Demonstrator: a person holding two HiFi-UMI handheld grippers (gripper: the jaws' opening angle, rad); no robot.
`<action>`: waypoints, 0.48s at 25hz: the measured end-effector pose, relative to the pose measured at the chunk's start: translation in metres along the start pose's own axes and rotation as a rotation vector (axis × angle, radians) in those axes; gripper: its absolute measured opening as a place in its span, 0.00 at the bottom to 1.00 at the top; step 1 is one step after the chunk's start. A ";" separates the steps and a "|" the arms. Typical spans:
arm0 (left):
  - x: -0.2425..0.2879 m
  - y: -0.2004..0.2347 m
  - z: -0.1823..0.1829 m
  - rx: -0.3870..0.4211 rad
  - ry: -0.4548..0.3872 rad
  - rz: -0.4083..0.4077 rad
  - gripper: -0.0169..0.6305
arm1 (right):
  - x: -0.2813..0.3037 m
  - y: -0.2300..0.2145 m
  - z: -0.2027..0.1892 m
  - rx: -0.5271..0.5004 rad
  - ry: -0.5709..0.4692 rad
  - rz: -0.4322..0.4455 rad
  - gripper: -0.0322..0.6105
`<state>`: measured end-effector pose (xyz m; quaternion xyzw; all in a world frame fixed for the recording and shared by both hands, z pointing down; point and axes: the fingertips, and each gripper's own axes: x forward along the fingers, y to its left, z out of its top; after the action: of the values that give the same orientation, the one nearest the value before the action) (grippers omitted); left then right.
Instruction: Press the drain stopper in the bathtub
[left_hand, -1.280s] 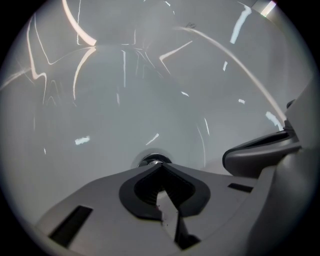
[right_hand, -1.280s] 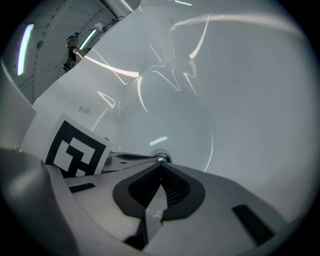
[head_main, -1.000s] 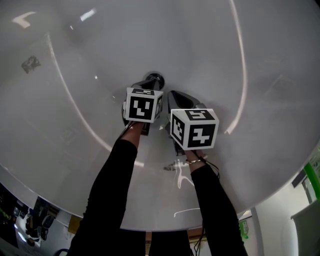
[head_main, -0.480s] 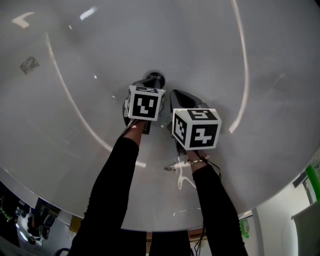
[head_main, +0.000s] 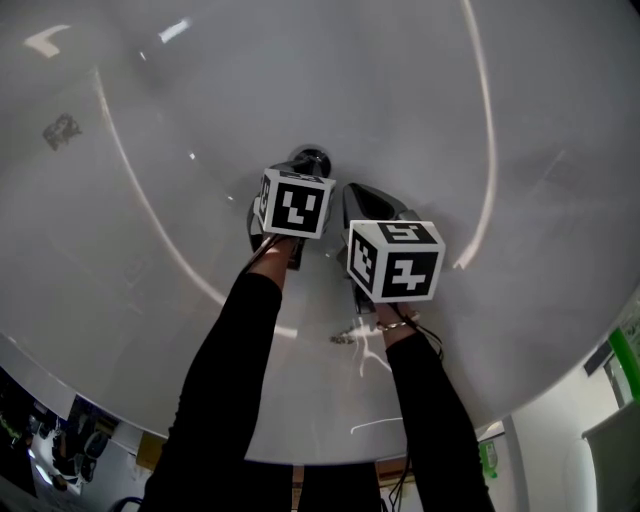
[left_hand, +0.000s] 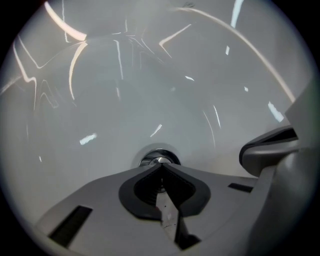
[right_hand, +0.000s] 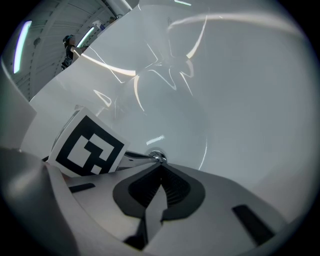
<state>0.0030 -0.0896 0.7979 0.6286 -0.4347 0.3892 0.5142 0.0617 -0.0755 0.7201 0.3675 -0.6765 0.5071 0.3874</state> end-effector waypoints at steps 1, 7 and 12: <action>-0.002 -0.002 0.000 0.015 -0.005 -0.001 0.04 | -0.001 0.000 0.000 0.002 -0.002 -0.002 0.05; -0.022 -0.005 -0.009 0.011 -0.030 -0.009 0.04 | -0.011 0.010 0.001 -0.001 -0.015 0.004 0.05; -0.040 -0.004 -0.002 0.001 -0.060 -0.020 0.04 | -0.017 0.017 0.008 -0.010 -0.033 0.004 0.05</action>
<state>-0.0063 -0.0812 0.7598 0.6447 -0.4435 0.3652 0.5043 0.0525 -0.0779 0.6963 0.3727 -0.6860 0.4984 0.3769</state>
